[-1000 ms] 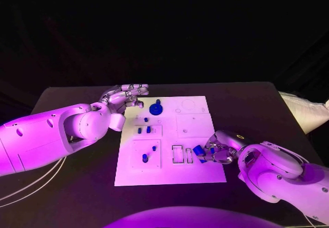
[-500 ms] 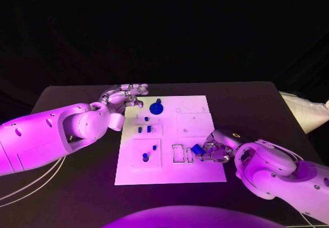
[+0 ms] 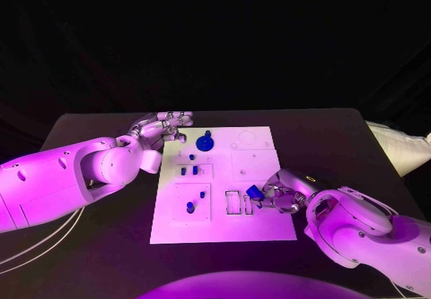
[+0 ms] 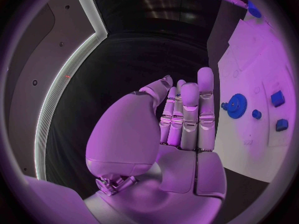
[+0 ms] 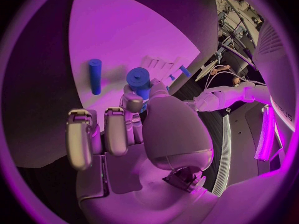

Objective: Assemble the parts on the task board

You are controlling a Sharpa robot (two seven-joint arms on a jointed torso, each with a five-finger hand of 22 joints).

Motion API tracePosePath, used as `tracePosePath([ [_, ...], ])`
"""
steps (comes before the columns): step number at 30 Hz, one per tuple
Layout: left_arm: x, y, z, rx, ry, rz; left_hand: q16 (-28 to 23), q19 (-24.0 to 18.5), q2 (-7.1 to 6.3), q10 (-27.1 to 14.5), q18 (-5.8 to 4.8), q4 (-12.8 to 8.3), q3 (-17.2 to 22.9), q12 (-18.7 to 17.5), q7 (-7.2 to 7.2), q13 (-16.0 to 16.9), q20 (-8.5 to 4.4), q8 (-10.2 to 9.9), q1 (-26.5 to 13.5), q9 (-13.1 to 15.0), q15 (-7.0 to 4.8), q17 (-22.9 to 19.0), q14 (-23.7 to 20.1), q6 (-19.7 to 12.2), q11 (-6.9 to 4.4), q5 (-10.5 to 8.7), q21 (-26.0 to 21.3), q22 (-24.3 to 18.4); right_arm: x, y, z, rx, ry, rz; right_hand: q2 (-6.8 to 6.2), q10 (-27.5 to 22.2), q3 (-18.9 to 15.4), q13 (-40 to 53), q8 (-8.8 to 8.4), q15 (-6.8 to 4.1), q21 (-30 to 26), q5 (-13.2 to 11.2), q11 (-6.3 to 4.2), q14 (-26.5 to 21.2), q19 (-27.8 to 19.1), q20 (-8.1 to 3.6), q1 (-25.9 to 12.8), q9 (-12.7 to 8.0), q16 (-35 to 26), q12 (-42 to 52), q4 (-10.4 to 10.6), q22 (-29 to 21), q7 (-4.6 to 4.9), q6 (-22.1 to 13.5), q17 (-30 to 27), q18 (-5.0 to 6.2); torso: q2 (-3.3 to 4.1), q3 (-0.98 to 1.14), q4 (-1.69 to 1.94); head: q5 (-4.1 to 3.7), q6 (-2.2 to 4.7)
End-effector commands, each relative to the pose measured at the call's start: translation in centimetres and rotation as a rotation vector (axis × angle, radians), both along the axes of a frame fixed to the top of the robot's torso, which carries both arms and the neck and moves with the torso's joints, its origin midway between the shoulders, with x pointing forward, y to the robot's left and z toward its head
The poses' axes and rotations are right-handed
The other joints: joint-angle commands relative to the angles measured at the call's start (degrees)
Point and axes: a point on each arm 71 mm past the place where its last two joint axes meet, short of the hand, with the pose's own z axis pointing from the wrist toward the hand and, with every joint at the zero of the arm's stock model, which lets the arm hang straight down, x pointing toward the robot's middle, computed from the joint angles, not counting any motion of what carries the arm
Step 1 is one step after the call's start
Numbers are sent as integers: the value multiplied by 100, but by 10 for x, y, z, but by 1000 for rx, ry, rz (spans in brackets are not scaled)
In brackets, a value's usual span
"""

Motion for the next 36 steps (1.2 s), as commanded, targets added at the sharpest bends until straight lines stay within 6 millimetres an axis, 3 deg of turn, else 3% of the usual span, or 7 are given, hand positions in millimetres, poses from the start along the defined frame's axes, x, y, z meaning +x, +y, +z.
tracePosePath([
  [1,-1,-3,1,-10,-8,-23,-36,-41,7,-30,64,2,-29,26,-2,9,-8,25,32,-5,-15,-5,-43,-34,8,27,-31,-9,-2,3,2,89,35,-47,78,24,-41,12,16,-31,23,44,-13,360,167,-24,-27,131,23,-34,13,866,-21,65,30,-65,9,-8,26,-9,2],
  [8,-1,-4,1,-10,-8,-24,-36,-41,7,-30,64,2,-29,26,-2,9,-8,25,32,-5,-15,-5,-43,-34,8,27,-31,-9,-3,15,-2,105,110,-16,74,29,-116,33,8,-30,25,-10,-12,358,167,-24,-112,164,25,-58,8,869,-21,64,30,-65,9,-18,31,0,-7],
  [15,-1,-5,1,-10,-7,-26,-36,-41,7,-30,64,2,-29,26,-2,9,-8,25,32,-5,-15,-5,-43,-34,8,27,-31,-9,-3,30,-9,93,167,32,151,28,-215,38,12,-33,16,-154,-17,354,154,-26,-273,231,21,-131,16,856,-33,92,24,-61,14,-18,43,8,-15],
  [27,-1,-5,1,-11,-7,-28,-36,-41,7,-30,64,2,-29,26,-2,9,-8,25,32,-5,-15,-5,-43,-34,8,27,-31,-9,1,40,-12,83,173,51,212,33,-340,56,18,-38,7,-231,-25,349,143,-29,-475,302,12,-183,15,845,-45,115,12,-57,11,-18,53,20,-21],
  [29,-1,-5,1,-11,-7,-28,-36,-41,7,-30,64,2,-29,26,-2,9,-8,25,32,-5,-15,-5,-43,-34,8,27,-31,-9,1,40,-12,75,168,51,201,34,-435,63,20,-39,2,-409,-26,347,138,-30,-613,334,6,-207,12,840,-47,119,5,-55,11,-19,55,23,-22],
  [33,-1,-5,1,-10,-6,-27,-36,-41,7,-30,64,2,-29,26,-2,9,-8,25,32,-5,-15,-5,-43,-34,8,27,-31,-9,2,40,-12,65,160,52,153,26,-690,61,15,-40,-17,-1343,-24,338,118,-34,-979,410,-21,-293,2,814,-49,111,-30,-48,15,-17,54,24,-20],
  [36,-1,-5,1,-10,-6,-27,-34,-42,11,-42,64,1,-36,37,-2,12,-6,28,30,-5,-14,-10,-47,-36,9,27,-36,-11,3,40,-12,63,151,52,24,8,-775,44,4,-35,-40,-1869,-14,330,95,-28,-1235,468,-51,-385,21,784,-43,92,-69,-40,17,-17,57,22,-19],
])
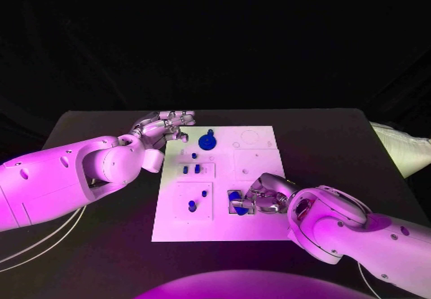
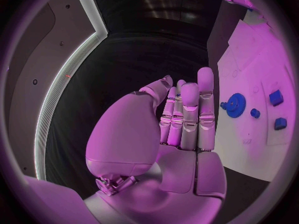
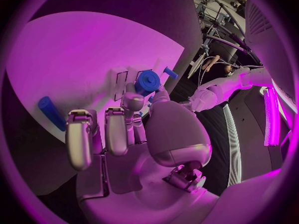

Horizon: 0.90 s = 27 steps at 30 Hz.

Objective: Assemble the parts on the task board

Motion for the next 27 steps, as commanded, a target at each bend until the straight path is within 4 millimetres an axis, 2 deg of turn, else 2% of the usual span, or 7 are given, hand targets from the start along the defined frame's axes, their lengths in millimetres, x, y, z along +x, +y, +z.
tracePosePath([
  [1,-1,-3,1,-9,-7,-19,-33,-42,11,-42,64,0,-37,37,-2,9,-6,28,30,-5,-2,-6,-34,-36,9,27,-36,-7,0,1,0,-26,-13,17,-149,-32,0,-26,-33,-33,-49,-321,3,328,87,-25,-214,47,-56,-87,5,769,22,-32,-37,-38,4,0,4,-2,3],
  [3,-1,-3,1,-9,-7,-19,-33,-42,11,-42,64,0,-37,37,-2,9,-6,28,30,-5,-2,-6,-34,-36,9,27,-36,-7,0,1,0,-28,-21,17,-301,-45,115,-40,-42,-27,-62,-459,3,324,75,-21,-347,85,-74,-151,11,753,30,-46,-59,-33,3,0,6,-4,3],
  [7,-1,-3,1,-9,-7,-19,-33,-42,11,-42,64,0,-37,37,-2,9,-6,28,30,-5,-2,-6,-34,-36,9,27,-36,-7,0,2,1,-32,-29,23,-359,-47,261,-42,-46,-26,-62,-441,2,325,77,-19,-329,121,-77,-193,3,755,31,-52,-60,-34,6,2,10,-5,-3],
  [12,-1,-3,1,-10,-7,-20,-33,-42,11,-42,64,0,-37,37,-2,9,-6,28,30,-5,-2,-6,-34,-36,9,27,-36,-7,-1,4,2,-38,-42,35,-182,-17,580,22,-44,-41,-49,-45,-14,335,94,-28,582,201,-58,-182,-318,780,16,-47,-29,-40,5,0,13,-11,-10],
  [15,-1,-3,1,-10,-7,-22,-33,-42,11,-42,64,0,-37,37,-2,9,-6,28,30,-5,-2,-6,-34,-36,9,27,-36,-7,0,5,2,-42,-50,40,-94,-7,736,50,-39,-51,-42,-125,-24,339,103,-38,1067,236,-42,-178,-568,793,14,-40,-4,-43,4,-4,19,-19,-15],
  [20,-1,-3,1,-10,-6,-22,-33,-42,11,-42,64,0,-37,37,-2,9,-6,28,30,-5,-2,-6,-34,-36,9,27,-36,-7,1,6,1,-50,-66,42,69,27,871,104,-30,-63,-26,-167,-43,347,121,-47,1332,273,-14,-134,-689,819,-8,-16,36,-50,7,-2,21,-27,-26],
  [27,-1,-3,1,-10,-5,-22,-33,-42,11,-42,64,0,-37,37,-2,9,-6,28,30,-5,-2,-6,-34,-36,9,27,-36,-7,1,7,4,-36,-102,30,28,30,939,113,-34,-74,-27,-284,-55,347,121,-61,1572,303,-9,-160,-863,820,-15,-14,45,-50,0,-1,20,-42,-31],
])
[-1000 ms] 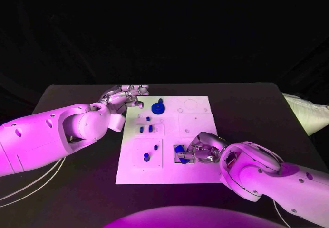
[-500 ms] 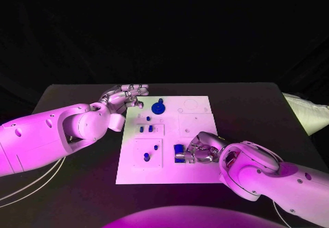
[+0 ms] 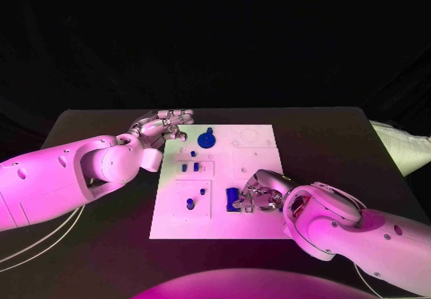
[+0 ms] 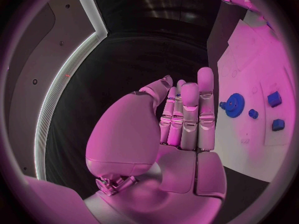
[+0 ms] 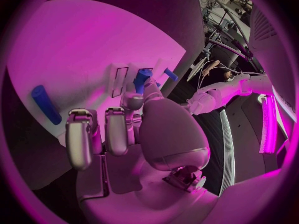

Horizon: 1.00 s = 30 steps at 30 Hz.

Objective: Assemble the parts on the task board

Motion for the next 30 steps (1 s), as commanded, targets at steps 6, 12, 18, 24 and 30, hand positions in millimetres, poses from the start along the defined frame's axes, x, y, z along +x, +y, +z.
tracePosePath([
  [6,-1,-2,1,-10,-7,-20,-34,-42,11,-42,64,0,-37,37,-2,10,-6,28,30,-5,6,-6,-26,-36,9,27,-36,-6,-6,-13,8,37,-45,-46,-130,-8,-188,-30,-49,-6,6,191,-4,340,87,-25,-328,14,10,-73,197,806,-3,-10,-25,-56,-6,6,-8,-19,11],
  [12,-1,0,0,-9,-5,-18,-34,-42,11,-42,64,0,-37,37,-2,10,-6,28,30,-5,6,-6,-26,-36,9,27,-36,-6,-9,-39,22,73,-45,-110,-226,-70,-369,-117,-172,21,-42,861,35,323,40,0,-470,5,-47,-277,399,744,45,-153,-95,-38,-10,-3,-19,-58,35],
  [18,-1,1,0,-7,-4,-16,-34,-42,11,-42,64,0,-37,37,-2,10,-6,28,30,-5,6,-6,-26,-36,9,27,-36,-6,0,-73,34,-13,-106,-125,-55,-212,-161,-296,-361,62,-60,1058,87,312,24,34,54,-103,-85,-602,230,725,122,-324,-135,-33,-19,1,-59,-101,63],
  [24,-1,2,-1,-7,-3,-16,-34,-42,11,-42,64,0,-37,37,-2,10,-6,28,30,-5,6,-6,-26,-36,9,27,-36,-6,1,-91,33,-133,-104,-100,-68,-173,-198,-308,-353,64,-46,904,78,315,41,48,10,-128,-77,-624,318,750,103,-193,-117,-39,-16,6,-65,-152,81],
  [30,-1,1,-1,-9,-2,-19,-34,-42,11,-42,64,0,-37,37,-2,10,-6,28,30,-5,6,-6,-26,-36,9,27,-36,-6,1,-98,20,-204,-55,-85,-37,-232,-257,-495,-353,57,-135,883,68,275,-47,46,-141,-142,-207,-926,512,631,82,-90,-276,-6,-19,5,-57,-173,79],
])
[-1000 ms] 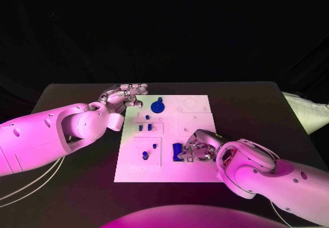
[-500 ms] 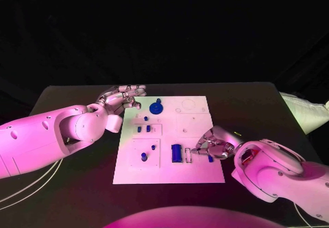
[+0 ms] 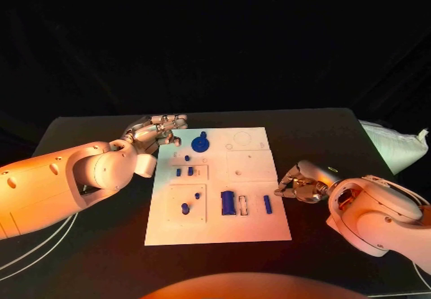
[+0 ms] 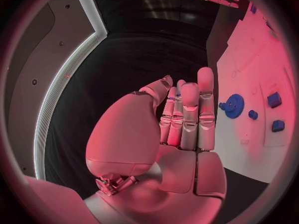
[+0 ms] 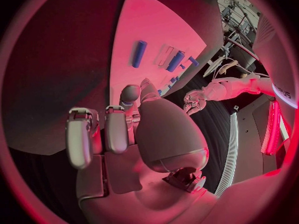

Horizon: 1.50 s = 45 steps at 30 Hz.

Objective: Assemble the parts on the task board

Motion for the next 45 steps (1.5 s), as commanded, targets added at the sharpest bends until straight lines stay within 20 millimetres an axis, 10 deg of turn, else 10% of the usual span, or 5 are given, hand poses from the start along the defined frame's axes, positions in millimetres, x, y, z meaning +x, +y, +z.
tracePosePath([
  [1,-1,-3,0,-12,-7,-22,-34,-42,11,-42,64,0,-37,37,-2,7,-6,28,30,-5,6,-7,-26,-36,9,27,-36,-7,-3,2,-9,-79,41,59,-3,-20,-16,-10,-16,34,-19,-43,5,254,-12,12,-75,-8,-13,-27,62,634,-8,67,2,-9,1,-2,12,-16,-1],
  [27,-1,-3,0,-12,-4,-24,-28,-42,20,-59,65,-1,-51,62,-1,12,-4,34,23,-5,7,-16,-32,-40,10,27,-45,-11,-6,31,-27,-59,25,99,-213,52,-410,13,-41,24,-32,-104,-5,269,-6,0,-454,29,-29,-51,356,632,-32,154,15,-10,3,-9,19,14,-48],
  [45,-1,-4,-1,-13,-2,-29,-28,-42,20,-59,65,-1,-51,62,-1,12,-4,34,23,-5,7,-16,-32,-40,10,27,-45,-11,-4,51,-30,-50,19,132,25,241,-421,323,32,-21,54,93,-65,312,84,-32,-479,104,97,394,329,751,-102,317,189,-42,2,-15,34,8,-48],
])
